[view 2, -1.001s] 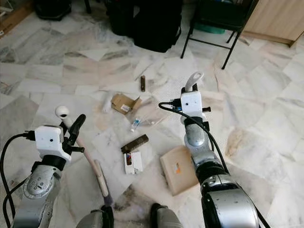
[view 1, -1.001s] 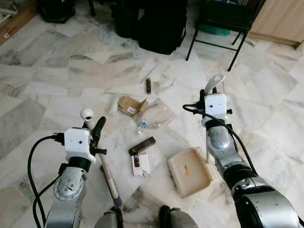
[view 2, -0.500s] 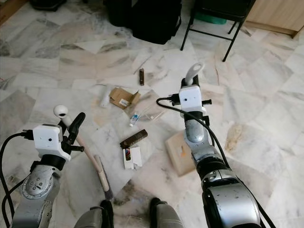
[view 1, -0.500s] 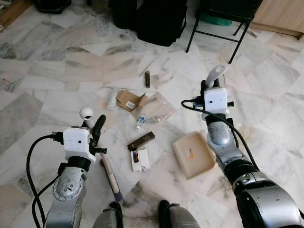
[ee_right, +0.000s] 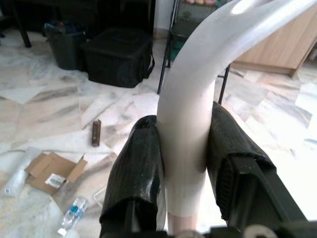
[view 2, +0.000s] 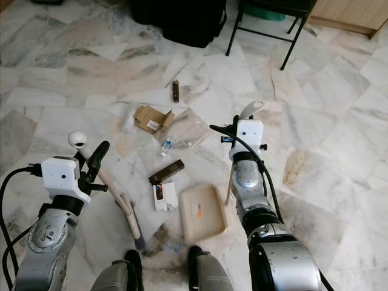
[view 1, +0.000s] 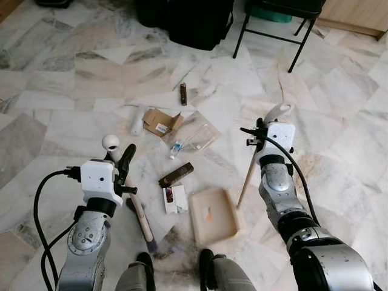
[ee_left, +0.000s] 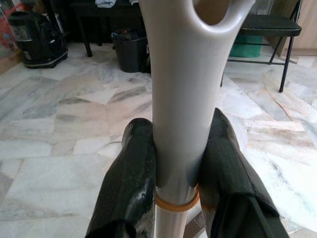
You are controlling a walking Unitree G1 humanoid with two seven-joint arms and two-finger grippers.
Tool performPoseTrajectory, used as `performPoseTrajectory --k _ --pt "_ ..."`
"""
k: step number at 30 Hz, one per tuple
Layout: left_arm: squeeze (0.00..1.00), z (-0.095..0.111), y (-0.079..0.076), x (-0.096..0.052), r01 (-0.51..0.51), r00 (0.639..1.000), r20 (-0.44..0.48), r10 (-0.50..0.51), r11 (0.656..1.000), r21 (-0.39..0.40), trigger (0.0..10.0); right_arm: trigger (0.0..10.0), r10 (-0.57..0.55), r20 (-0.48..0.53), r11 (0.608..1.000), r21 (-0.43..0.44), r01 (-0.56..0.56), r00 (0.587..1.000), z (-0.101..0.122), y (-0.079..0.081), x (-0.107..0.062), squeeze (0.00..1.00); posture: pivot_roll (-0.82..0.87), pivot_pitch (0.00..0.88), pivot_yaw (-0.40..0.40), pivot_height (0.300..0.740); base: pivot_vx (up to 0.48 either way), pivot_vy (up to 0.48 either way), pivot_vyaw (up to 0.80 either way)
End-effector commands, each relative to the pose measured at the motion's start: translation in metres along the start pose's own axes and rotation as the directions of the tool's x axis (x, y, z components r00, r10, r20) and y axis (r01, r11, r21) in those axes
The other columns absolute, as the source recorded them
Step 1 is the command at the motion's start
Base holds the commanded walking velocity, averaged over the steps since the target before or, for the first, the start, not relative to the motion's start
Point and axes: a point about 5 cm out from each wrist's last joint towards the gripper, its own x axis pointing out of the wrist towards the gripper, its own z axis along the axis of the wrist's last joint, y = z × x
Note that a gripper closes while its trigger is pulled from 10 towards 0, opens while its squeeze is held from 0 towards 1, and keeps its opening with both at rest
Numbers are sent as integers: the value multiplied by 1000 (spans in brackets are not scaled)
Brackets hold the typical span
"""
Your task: Sweep floor
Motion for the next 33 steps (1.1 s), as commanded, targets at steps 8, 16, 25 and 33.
performPoseTrajectory --k 8,16,25,33 --pt "0 -8 -3 -9 1 999 -48 -3 999 -37 10000 10000 -8 21 997 -78 10 1000 -4 -10 -4 0 -49 398 -98 740 0 0 0" --pt "0 -7 -3 -11 1 999 -50 -3 999 -40 10000 10000 16 85 991 -133 -5 996 2 -10 -4 0 -50 404 -99 740 0 0 0" --pt "0 -7 -2 -11 2 999 -48 -3 999 -40 10000 10000 13 198 982 -187 25 980 17 -10 -1 0 -53 408 -99 740 0 0 0" --pt "0 -6 -5 -11 12 999 -43 -14 999 -41 10000 10000 96 217 977 -207 -50 972 13 7 -10 0 -45 413 -98 740 0 0 0"
